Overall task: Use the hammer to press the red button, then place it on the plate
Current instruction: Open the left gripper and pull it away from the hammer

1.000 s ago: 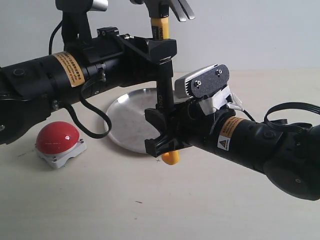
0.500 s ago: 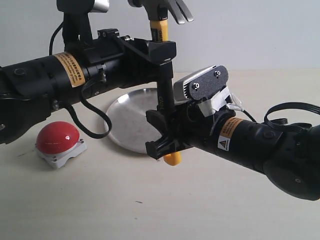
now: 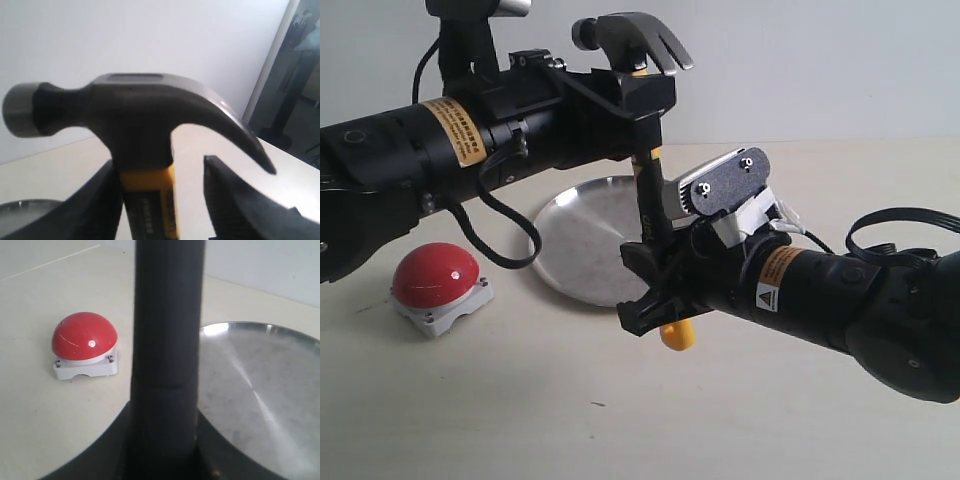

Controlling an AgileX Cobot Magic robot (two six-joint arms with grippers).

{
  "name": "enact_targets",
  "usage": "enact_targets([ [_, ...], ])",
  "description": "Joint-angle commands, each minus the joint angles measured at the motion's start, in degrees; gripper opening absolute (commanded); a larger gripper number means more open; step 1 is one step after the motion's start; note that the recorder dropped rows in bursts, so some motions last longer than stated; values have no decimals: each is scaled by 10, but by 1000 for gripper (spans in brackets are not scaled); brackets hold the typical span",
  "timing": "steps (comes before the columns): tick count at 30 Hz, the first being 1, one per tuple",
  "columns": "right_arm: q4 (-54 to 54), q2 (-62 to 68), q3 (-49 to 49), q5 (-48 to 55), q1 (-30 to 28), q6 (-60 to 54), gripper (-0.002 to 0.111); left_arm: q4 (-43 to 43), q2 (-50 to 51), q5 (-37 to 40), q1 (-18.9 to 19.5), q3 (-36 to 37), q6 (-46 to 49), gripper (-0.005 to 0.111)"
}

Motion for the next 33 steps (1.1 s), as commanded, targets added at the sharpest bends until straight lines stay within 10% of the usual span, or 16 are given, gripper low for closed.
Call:
enact_targets([
  [1, 0, -3, -3, -25, 0, -7, 0, 0, -7, -20, -2, -5, 8, 58],
  [12, 29, -3, -3, -25, 0, -9, 0, 0, -10, -9, -2, -5, 30, 78],
  [21, 79, -63, -3, 23, 0, -37, 0, 1, -49, 188, -2, -5, 128, 76],
  [33, 299, -172, -3, 141, -3, -265, 0, 1, -149, 336, -2, -5, 149, 1],
])
